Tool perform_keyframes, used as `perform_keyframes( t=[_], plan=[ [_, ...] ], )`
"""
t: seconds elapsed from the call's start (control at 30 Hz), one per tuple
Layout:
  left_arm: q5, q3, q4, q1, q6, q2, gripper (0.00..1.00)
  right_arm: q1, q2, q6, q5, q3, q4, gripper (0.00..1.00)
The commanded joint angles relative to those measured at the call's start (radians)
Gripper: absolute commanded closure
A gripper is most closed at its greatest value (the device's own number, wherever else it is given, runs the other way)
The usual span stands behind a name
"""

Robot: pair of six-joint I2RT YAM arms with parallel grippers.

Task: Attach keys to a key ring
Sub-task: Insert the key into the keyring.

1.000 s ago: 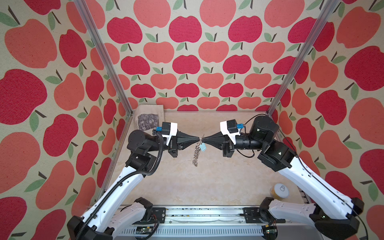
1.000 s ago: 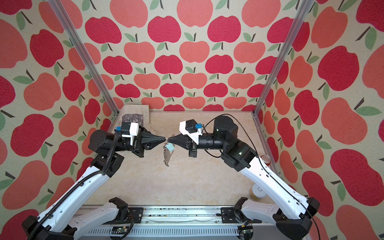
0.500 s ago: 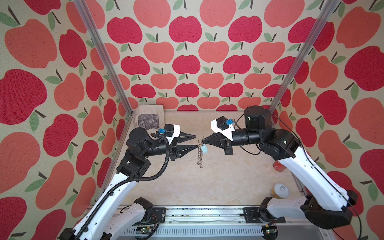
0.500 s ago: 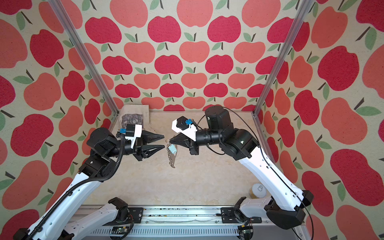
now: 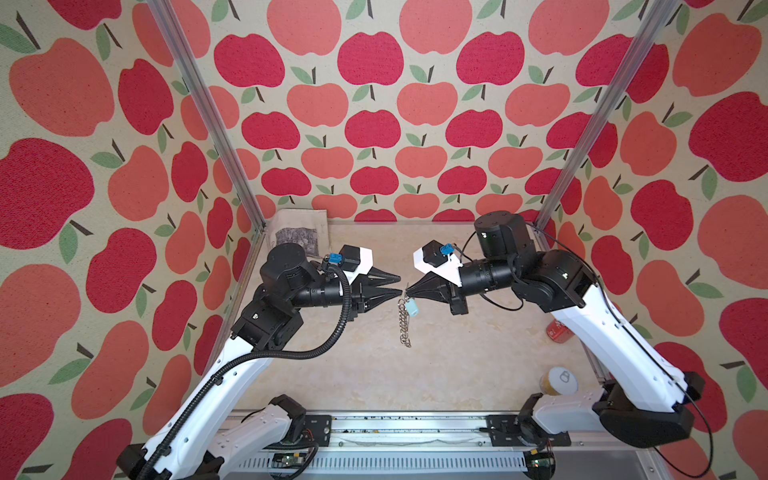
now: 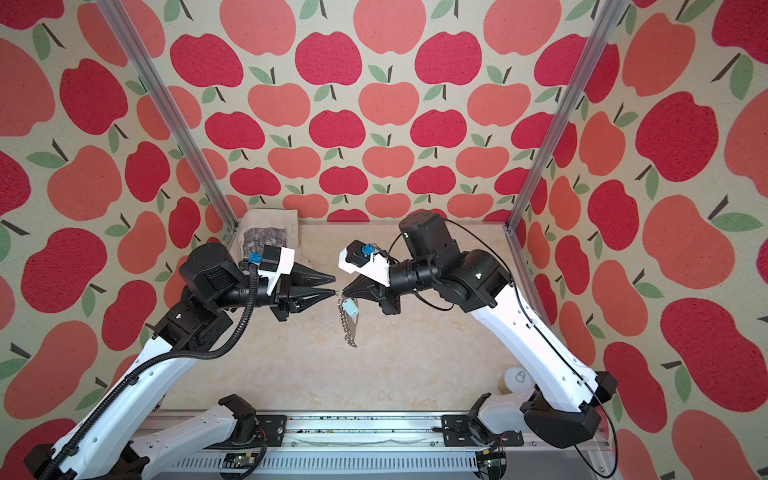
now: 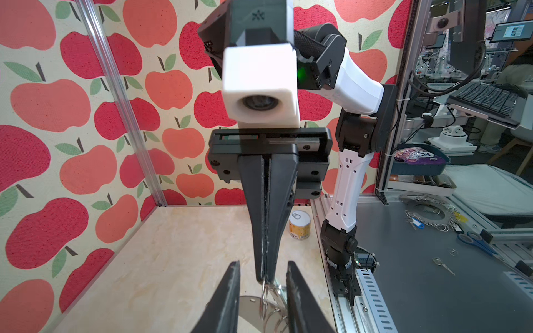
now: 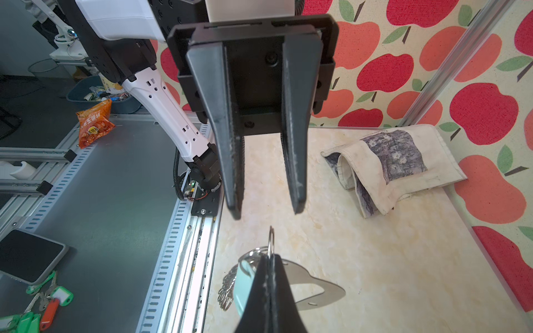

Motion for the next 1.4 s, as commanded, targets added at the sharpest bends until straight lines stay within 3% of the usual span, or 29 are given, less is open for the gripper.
perform_keyframes(
  t=[0.0, 0.23, 0.8, 1.03, 1.37],
  plan=[
    [-0.022, 0.045, -0.064, -0.014, 0.05, 0.015, 0.73, 0.012, 0.006, -0.028, 0.004, 0.034, -0.031, 1.0],
    [-0.03, 0.077, -0.116, -0.03, 0.069, 0.04, 0.79, 0.016, 0.004, -0.03, 0.01, 0.027, -0.032, 1.0],
    [-0.056, 0.081, -0.185, -0.045, 0.093, 0.047, 0.81, 0.016, -0.01, -0.038, 0.028, 0.023, -0.019, 1.0],
    [-0.059, 0.077, -0.193, -0.046, 0.095, 0.049, 0.88, 0.016, -0.014, -0.036, 0.024, 0.013, -0.007, 1.0],
    [-0.058, 0.073, -0.208, -0.048, 0.1, 0.048, 0.87, 0.016, -0.025, -0.028, 0.034, 0.0, 0.012, 1.0]
  ],
)
